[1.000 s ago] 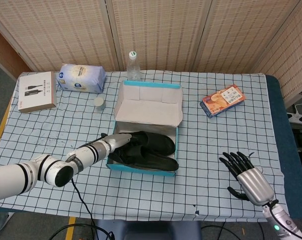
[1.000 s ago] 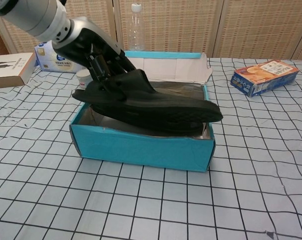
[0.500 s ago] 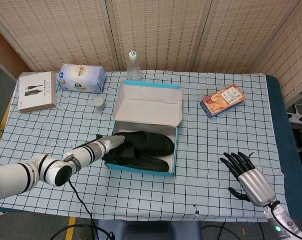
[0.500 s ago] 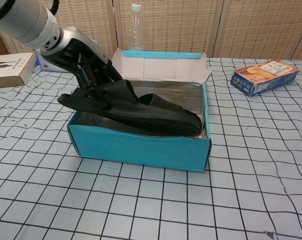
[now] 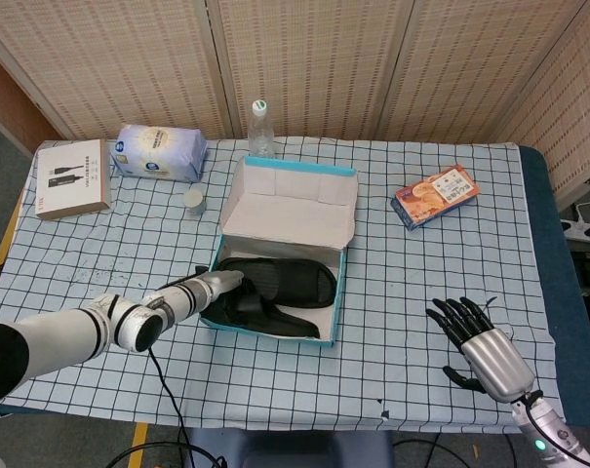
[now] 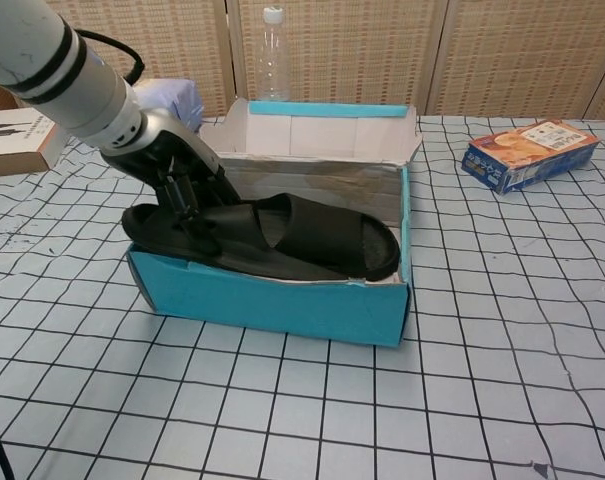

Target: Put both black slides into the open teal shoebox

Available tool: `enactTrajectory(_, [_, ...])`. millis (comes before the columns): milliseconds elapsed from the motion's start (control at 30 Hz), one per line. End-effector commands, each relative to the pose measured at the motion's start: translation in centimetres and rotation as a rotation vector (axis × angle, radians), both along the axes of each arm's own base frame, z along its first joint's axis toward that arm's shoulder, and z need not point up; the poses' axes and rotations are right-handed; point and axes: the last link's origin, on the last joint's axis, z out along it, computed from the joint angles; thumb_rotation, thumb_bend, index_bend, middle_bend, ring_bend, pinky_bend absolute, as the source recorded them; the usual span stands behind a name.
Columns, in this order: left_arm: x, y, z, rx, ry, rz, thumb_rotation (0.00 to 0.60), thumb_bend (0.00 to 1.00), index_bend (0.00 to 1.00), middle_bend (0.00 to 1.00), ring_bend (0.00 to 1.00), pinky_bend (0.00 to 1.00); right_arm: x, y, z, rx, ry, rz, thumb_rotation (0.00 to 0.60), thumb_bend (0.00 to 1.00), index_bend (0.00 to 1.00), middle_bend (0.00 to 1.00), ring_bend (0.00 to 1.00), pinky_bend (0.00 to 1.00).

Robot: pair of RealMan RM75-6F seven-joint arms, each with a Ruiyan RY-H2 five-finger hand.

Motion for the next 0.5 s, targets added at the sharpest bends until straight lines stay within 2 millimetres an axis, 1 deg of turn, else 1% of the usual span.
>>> enactTrajectory(33, [-0.5, 0.1, -0.8, -0.003, 0.007, 0.01, 0.6, 0.46, 0.6, 0.68, 0.67, 0.75, 0.0, 0.0, 0.0, 0.002, 0.002, 0.002, 0.6, 0.2, 0.0, 0.0, 0.0, 0.0])
enactTrajectory(267, [-2.0, 0.3, -2.2, -0.008, 0.0, 0.045, 0.6, 0.46, 0.61, 0.69, 0.67, 0.72, 0.0, 0.1, 0.1, 0.002, 0.006, 0.008, 0.6, 0.2, 0.0, 0.0, 0.0, 0.0])
enactTrajectory(400, [-2.3, 0.3, -2.4, -0.011, -0.007, 0.055, 0.6, 0.46, 0.61, 0.69, 0.67, 0.72, 0.1, 0.2, 0.1, -0.001, 0.006, 0.007, 0.6, 0.2, 0.0, 0.0, 0.0, 0.0])
enactTrajectory(500, [-2.8, 0.3, -3.0, -0.02, -0.029, 0.078, 0.6, 0.46, 0.61, 0.68, 0.67, 0.72, 0.1, 0.3, 0.1, 0.0, 0.01, 0.009, 0.6, 0.2, 0.0, 0.0, 0.0, 0.0])
